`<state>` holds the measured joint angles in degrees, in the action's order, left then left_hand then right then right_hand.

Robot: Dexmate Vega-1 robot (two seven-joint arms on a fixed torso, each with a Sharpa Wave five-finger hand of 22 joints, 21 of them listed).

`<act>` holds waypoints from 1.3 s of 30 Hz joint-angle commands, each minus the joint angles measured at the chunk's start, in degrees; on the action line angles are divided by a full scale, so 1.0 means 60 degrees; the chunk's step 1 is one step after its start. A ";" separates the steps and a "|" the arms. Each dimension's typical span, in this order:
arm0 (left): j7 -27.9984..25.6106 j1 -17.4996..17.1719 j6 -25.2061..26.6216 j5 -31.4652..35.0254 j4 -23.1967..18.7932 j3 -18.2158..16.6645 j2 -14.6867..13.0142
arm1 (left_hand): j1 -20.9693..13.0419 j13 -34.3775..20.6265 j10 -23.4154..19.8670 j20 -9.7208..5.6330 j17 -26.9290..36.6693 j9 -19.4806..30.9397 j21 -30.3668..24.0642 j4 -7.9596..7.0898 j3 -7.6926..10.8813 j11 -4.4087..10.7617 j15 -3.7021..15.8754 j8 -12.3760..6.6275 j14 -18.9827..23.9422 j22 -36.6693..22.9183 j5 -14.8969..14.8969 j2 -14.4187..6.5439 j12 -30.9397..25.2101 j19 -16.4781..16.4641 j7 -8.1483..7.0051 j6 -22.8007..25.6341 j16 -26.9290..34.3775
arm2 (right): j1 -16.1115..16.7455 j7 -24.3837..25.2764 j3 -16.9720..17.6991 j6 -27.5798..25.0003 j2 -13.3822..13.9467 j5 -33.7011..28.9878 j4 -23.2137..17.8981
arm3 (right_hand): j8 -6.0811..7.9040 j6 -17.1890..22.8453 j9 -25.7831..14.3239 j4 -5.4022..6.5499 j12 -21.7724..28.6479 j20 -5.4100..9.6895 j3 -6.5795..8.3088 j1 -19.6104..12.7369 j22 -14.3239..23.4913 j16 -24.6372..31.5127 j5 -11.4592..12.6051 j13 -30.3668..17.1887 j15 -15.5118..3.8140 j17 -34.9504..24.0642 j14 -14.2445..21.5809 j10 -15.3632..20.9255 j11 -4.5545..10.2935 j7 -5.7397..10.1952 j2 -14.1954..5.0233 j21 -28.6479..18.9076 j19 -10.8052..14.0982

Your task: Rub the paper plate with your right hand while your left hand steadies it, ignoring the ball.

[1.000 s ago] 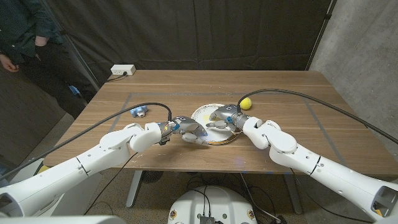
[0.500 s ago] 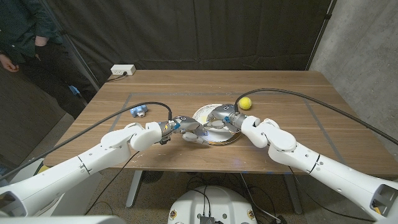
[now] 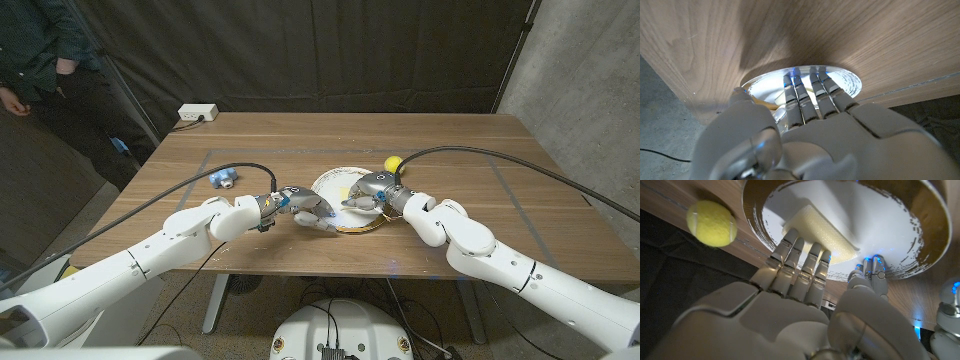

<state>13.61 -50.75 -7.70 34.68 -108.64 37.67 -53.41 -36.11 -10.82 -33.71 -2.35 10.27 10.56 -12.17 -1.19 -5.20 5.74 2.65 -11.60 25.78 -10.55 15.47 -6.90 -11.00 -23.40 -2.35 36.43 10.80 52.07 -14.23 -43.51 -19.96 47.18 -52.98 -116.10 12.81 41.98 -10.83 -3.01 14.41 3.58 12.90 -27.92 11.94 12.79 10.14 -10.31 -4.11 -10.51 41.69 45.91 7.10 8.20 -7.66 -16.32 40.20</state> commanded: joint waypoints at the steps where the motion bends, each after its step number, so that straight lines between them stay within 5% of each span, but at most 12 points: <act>1: -0.0035 -0.0042 0.0053 -0.0086 -0.0097 0.0005 0.0004 | -0.0006 -0.0015 0.0012 -0.0366 0.0045 0.0043 0.0008 -0.0014 -0.0045 -0.0038 0.0519 -0.0003 -0.0050 -0.0009 -0.0034 -0.0028 -0.0023 0.0055 0.0072 0.0025 -0.0009 | 0.0456 -0.0139 0.0151 -0.0526 0.0401 -0.0185 -0.0080 | 0.0061 0.0143 -0.0011 -0.0062 0.0053 0.1286 0.0045 0.0064 0.0008 0.0006 -0.0010 -0.0004 -0.1355 -0.0033 0.0100 0.0136 0.0004 -0.0013 0.0004 -0.0045 0.0076; 9: 0.0094 0.0022 0.0091 0.0012 -0.0139 0.0105 0.0071 | -0.0014 -0.0015 -0.0008 -0.0366 0.0045 0.0043 0.0008 -0.0015 -0.0047 -0.0039 0.0525 -0.0005 -0.0044 -0.0008 -0.0041 -0.0032 -0.0032 0.0054 0.0066 0.0035 -0.0004 | -0.0022 -0.0121 -0.0024 -0.0469 -0.0023 -0.0374 0.0318 | -0.0218 -0.0369 -0.0013 -0.0101 -0.0179 0.1238 0.0047 0.0147 0.0026 -0.0175 -0.0016 -0.0008 -0.1312 -0.0039 -0.0110 -0.0186 0.0036 0.0012 0.0075 0.0023 -0.0071; 39: 0.0257 0.0065 0.0024 -0.0101 -0.0096 0.0149 0.0035 | -0.0043 -0.0014 0.0011 -0.0358 0.0043 0.0043 0.0001 -0.0018 -0.0069 -0.0040 0.0528 0.0005 -0.0050 -0.0006 -0.0070 -0.0022 -0.0027 0.0027 0.0055 0.0021 -0.0004 | -0.2344 -0.0814 -0.1625 0.0134 -0.2099 -0.1016 0.1891 | -0.0327 -0.0693 -0.0022 -0.0144 -0.0361 0.1252 0.0057 0.0250 0.0070 -0.0252 -0.0004 -0.0015 -0.1186 -0.0055 -0.0172 -0.0460 0.0075 -0.0044 0.0104 0.0061 -0.0175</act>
<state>15.41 -49.64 -7.79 34.31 -108.74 38.91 -52.64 -36.11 -10.82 -33.28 -2.35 10.38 10.55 -12.17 -1.19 -5.19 5.58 2.64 -11.48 25.78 -10.34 15.25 -6.90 -10.83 -23.40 -2.36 36.42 10.79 42.07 -17.79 -50.28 -20.17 38.10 -57.70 -107.21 11.16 38.15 -10.94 -3.73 12.55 4.00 12.98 -26.73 12.19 11.40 10.19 -10.40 -4.18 -10.64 40.94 43.52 7.37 8.09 -6.90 -16.10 39.34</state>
